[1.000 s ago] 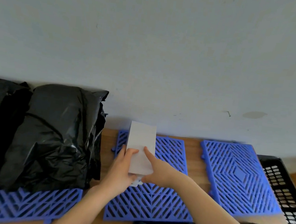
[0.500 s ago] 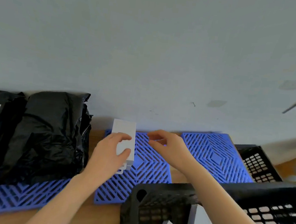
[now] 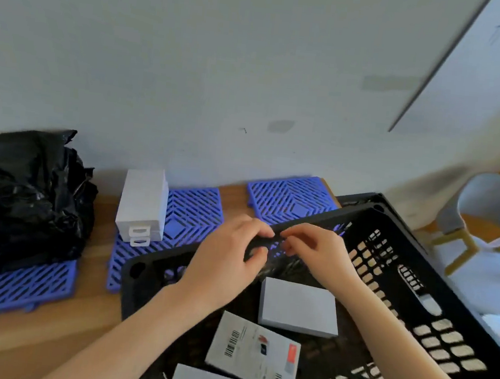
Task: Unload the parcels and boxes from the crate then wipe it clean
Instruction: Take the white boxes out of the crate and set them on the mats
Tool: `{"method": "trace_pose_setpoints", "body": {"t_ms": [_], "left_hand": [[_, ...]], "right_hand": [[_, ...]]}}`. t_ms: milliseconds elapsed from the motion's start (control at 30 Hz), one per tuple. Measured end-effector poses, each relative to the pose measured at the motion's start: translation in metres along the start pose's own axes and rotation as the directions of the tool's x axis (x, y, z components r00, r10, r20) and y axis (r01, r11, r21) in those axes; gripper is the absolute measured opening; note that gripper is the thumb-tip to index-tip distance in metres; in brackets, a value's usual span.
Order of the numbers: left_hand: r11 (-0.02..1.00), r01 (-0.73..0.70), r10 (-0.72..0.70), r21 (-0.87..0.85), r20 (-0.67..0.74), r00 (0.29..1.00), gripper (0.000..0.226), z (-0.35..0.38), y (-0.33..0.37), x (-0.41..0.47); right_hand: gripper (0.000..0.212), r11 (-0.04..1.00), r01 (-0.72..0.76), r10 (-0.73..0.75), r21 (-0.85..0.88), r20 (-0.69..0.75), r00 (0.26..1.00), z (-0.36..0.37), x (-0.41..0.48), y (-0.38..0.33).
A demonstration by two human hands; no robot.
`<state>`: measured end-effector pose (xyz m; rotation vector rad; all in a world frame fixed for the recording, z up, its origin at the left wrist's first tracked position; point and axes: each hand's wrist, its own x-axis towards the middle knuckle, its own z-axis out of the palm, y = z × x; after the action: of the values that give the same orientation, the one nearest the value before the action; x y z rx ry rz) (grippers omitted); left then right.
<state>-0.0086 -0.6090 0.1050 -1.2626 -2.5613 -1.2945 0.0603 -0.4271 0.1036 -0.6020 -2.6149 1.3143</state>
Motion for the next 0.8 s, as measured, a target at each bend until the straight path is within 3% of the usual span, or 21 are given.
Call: {"method": "trace_pose_setpoints", "body": {"t_ms": [167,300,400,567,700,800], "left_hand": [[0.987,0.105,-0.136,0.126,0.275,0.952,0.036,0.080,0.003,-0.018],[0.946,0.225,-0.309,0.233,0.441,0.843,0.063,0.130,-0.013,-0.026],[0.911,0.262,-0.397,0.317,0.507,0.765,0.074,0.156,-0.023,-0.027],[0.858,0.256,-0.493,0.446,0.573,0.655,0.083,0.183,-0.037,-0.030],[0.874,0.239,-0.483,0.424,0.695,0.533,0.088,0.185,-0.050,-0.035],[0.890,0.266,-0.456,0.370,0.721,0.523,0.090,0.183,-0.055,-0.034]], "right_hand": [[0.024,0.950,-0.211,0.216,-0.229,-0.002,0.976,-0.010,-0.006,0.095],[0.049,0.864,-0.357,0.376,-0.356,-0.015,0.926,-0.002,-0.012,0.152],[0.071,0.780,-0.434,0.512,-0.451,0.060,0.857,0.003,-0.013,0.179],[0.087,0.733,-0.499,0.624,-0.463,0.164,0.764,0.006,-0.017,0.203],[0.095,0.733,-0.520,0.652,-0.439,0.236,0.720,0.009,-0.022,0.211],[0.099,0.737,-0.543,0.657,-0.403,0.239,0.715,0.011,-0.020,0.209]]}}
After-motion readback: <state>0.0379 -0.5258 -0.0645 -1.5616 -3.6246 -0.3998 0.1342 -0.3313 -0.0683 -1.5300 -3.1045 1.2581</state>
